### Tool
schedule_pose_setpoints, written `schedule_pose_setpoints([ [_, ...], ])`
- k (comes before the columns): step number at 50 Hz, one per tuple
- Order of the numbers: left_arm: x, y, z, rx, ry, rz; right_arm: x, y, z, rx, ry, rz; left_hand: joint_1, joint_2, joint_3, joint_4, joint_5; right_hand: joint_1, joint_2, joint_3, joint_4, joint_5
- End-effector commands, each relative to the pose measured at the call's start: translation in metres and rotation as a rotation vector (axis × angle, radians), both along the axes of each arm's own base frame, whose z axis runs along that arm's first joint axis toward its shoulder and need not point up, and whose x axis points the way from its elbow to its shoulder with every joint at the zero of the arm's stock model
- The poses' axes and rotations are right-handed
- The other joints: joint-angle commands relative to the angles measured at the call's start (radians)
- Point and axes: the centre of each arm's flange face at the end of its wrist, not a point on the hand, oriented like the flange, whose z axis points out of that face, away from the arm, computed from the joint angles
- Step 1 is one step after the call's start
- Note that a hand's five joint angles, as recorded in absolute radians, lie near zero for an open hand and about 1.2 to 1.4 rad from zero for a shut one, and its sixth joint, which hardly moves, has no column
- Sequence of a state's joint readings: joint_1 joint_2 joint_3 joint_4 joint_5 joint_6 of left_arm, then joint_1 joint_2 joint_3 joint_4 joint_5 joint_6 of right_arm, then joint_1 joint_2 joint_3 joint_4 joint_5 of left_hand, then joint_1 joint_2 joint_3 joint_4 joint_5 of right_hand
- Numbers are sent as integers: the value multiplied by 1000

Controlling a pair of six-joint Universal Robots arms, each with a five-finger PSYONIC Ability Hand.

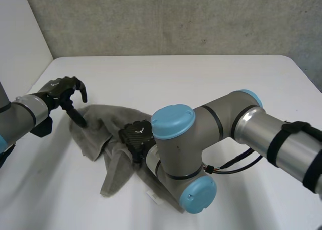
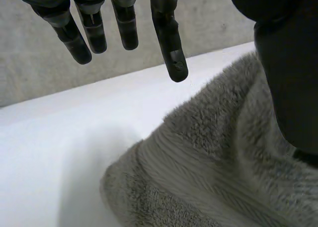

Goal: Fold the towel.

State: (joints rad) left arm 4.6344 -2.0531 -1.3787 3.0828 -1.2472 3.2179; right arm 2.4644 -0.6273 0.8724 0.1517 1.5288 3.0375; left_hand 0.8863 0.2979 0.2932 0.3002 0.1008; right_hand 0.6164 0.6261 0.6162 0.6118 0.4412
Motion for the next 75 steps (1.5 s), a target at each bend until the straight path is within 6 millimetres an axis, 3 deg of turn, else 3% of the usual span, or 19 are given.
schedule_pose_setpoints([
  [1,-1,10,6,-24,3,-9,4,-5,-2,-6,-5,-6,-635,-46,-42,-49,-24,459,450,460,464,460],
  [4,-5,19,9,-28,12,-39,3,-7,6,-14,-15,-10,-620,-32,-27,-34,-9,770,761,771,775,771],
  [7,-10,35,12,-23,28,-94,-1,-10,24,-31,-37,-23,-614,-26,-21,-28,-3,780,770,780,784,781],
  [9,-12,42,13,-24,34,-112,-9,-4,49,-46,-49,-18,-608,-20,-15,-22,3,780,770,780,784,781],
  [12,-14,54,17,-42,44,-144,-15,-2,61,-45,-50,-15,-605,-17,-12,-19,6,780,770,780,784,781],
  [15,-21,67,23,-73,51,-181,-35,-12,84,-62,-53,-46,-605,-17,-12,-19,6,780,770,780,784,781],
  [17,-24,72,26,-94,53,-196,-60,-25,101,-101,-25,-67,-605,-17,-12,-19,6,780,770,780,784,781],
  [21,-32,83,32,-134,55,-227,-85,-36,112,-142,11,-77,-605,-17,-12,-19,6,780,770,780,784,781],
  [26,-38,86,29,-140,56,-247,-121,-59,108,-148,83,-125,-605,-17,-12,-19,6,780,770,780,784,781],
  [28,-41,88,27,-135,57,-258,-139,-67,95,-113,138,-129,-602,-14,-9,-16,9,780,770,780,784,781],
  [34,-63,98,6,-75,54,-329,-161,-81,83,-71,167,-165,-596,-8,-3,-10,15,740,730,740,744,740],
  [35,-70,103,3,-68,54,-353,-165,-84,79,-60,166,-177,-596,-8,-3,-10,15,574,564,574,579,575],
  [39,-81,110,-2,-69,56,-391,-170,-91,77,-68,158,-205,-596,-8,-3,-10,15,452,442,452,457,453],
  [41,-93,117,-5,-87,60,-428,-178,-101,75,-83,144,-237,-594,-5,0,-7,17,14,4,14,18,14],
  [43,-98,123,-6,-91,61,-450,-181,-103,74,-81,142,-242,-594,-5,0,-7,17,35,25,35,40,36],
  [49,-114,141,-12,-85,60,-512,-182,-90,70,-80,157,-189,-594,-5,0,-7,17,18,8,18,22,18],
  [57,-110,132,-32,-75,-34,-428,-184,-50,85,-178,179,-6,-591,-2,2,-4,20,-108,-118,-108,-104,-108],
  [66,-104,128,-46,-74,-128,-373,-191,-9,80,-356,273,145,-596,-8,-3,-10,15,-120,-130,-120,-116,-120],
  [75,-105,126,-43,-87,-123,-372,-195,6,66,-439,331,192,-596,-8,-3,-10,15,-120,-130,-120,-116,-120],
])
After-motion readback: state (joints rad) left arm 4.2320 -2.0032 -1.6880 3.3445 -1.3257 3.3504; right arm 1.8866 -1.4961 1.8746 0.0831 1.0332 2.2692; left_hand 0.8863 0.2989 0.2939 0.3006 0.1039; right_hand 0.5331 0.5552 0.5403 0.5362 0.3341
